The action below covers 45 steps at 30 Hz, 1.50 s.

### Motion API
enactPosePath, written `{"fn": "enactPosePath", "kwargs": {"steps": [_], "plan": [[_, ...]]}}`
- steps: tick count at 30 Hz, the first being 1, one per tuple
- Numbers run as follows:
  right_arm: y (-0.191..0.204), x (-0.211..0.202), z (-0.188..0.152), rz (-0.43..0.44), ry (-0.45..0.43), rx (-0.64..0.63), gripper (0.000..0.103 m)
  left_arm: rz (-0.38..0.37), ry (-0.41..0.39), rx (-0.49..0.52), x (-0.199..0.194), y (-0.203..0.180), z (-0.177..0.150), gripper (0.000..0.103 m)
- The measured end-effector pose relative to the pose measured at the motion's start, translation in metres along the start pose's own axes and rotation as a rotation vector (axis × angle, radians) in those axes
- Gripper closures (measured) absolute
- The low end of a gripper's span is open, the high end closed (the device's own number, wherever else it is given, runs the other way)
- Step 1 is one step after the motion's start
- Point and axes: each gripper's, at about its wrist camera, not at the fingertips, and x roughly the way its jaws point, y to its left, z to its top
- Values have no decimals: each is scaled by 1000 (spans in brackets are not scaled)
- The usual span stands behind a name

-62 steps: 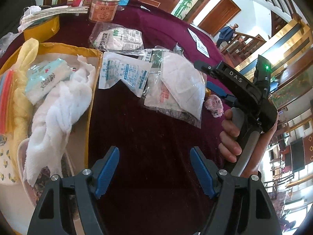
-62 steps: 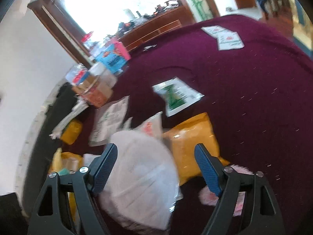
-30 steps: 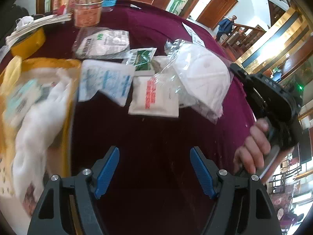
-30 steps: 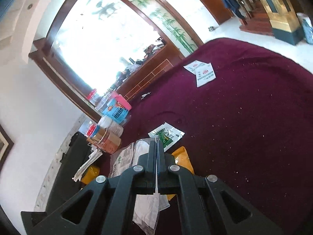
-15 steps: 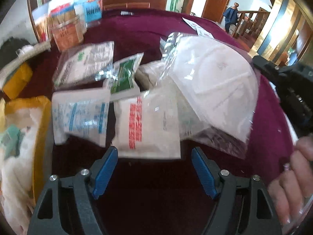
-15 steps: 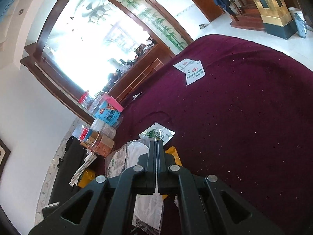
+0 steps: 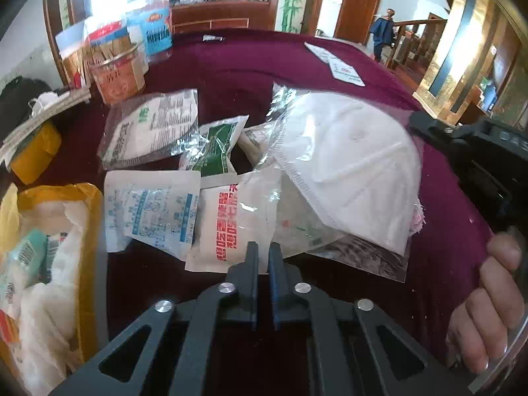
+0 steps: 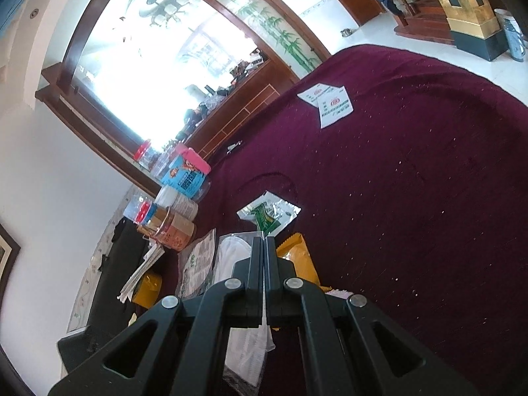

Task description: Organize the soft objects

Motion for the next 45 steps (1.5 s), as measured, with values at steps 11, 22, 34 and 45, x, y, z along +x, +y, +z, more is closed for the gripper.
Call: {"fn": "enactPosePath", "kwargs": {"steps": [11,22,34,45], "plan": [[-3,9,-5,6,53,14,103,-67,-29,-8,-45,15,-33,103],[0,10,-10,-11,58,-13,103,-131,-35,-23,-77,22,-66,103],[6,2,-11,27,17,-30,103,-177,-66,-102,-96,44,-65,103],[47,34,-40,151,254,-209,88,-171,-37,-139,-84,56,-64,103]]}}
